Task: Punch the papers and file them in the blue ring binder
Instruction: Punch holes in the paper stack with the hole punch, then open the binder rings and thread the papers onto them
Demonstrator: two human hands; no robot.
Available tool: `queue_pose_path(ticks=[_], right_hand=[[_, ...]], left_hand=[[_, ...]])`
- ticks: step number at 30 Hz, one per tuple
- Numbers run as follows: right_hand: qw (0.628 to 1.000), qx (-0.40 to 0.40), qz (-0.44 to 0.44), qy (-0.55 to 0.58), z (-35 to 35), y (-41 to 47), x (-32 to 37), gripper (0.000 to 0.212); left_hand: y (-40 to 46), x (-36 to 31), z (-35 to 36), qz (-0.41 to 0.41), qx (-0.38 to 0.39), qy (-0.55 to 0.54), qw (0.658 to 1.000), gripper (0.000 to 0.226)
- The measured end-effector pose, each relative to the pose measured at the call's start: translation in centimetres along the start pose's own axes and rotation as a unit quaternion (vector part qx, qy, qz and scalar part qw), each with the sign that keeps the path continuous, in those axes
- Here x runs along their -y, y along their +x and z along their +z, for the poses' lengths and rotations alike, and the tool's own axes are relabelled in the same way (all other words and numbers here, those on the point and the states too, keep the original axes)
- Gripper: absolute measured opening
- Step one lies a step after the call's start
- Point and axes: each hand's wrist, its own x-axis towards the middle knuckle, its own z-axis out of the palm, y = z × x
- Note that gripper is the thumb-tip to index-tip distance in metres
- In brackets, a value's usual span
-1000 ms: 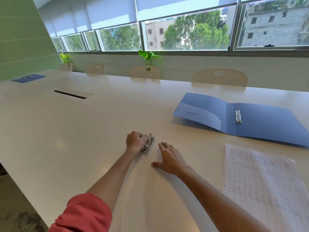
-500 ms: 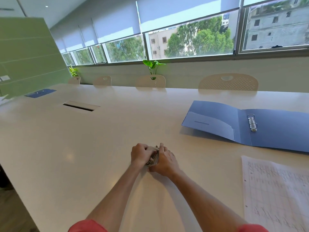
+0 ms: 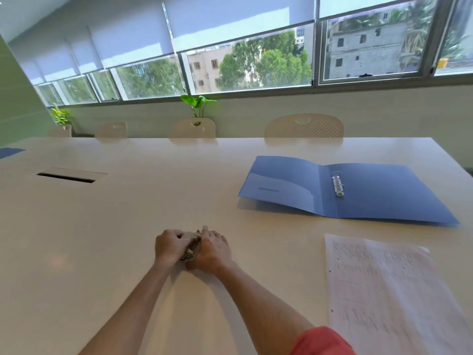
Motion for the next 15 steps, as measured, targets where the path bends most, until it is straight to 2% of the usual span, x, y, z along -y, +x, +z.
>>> queue_pose_path(ticks=[6, 9, 11, 15], right_hand=[[1.0, 0.019, -0.008, 0.012, -1.0, -0.7, -0.4, 0.122], [0.999, 0.019, -0.005, 0.05, -2.8, -1.5, -1.8, 0.121], [0.998, 0.009, 0.0, 0.06, -4.4, -2.2, -3.2, 0.118], [0.997, -0.053, 0.012, 0.058, -8.8, -4.5, -6.8, 0.106]], left_hand=[[0.4, 0.3, 0.4, -0.027, 0.002, -0.001, 1.0, 0.027], [0.0, -0.3, 0.5, -0.031, -0.025, -0.028, 0.999, 0.028], [-0.4, -1.3, 0.7, -0.017, -0.056, -0.036, 0.998, 0.034], [-1.7, -4.8, 1.6, 0.058, -0.091, -0.048, 0.993, 0.023]])
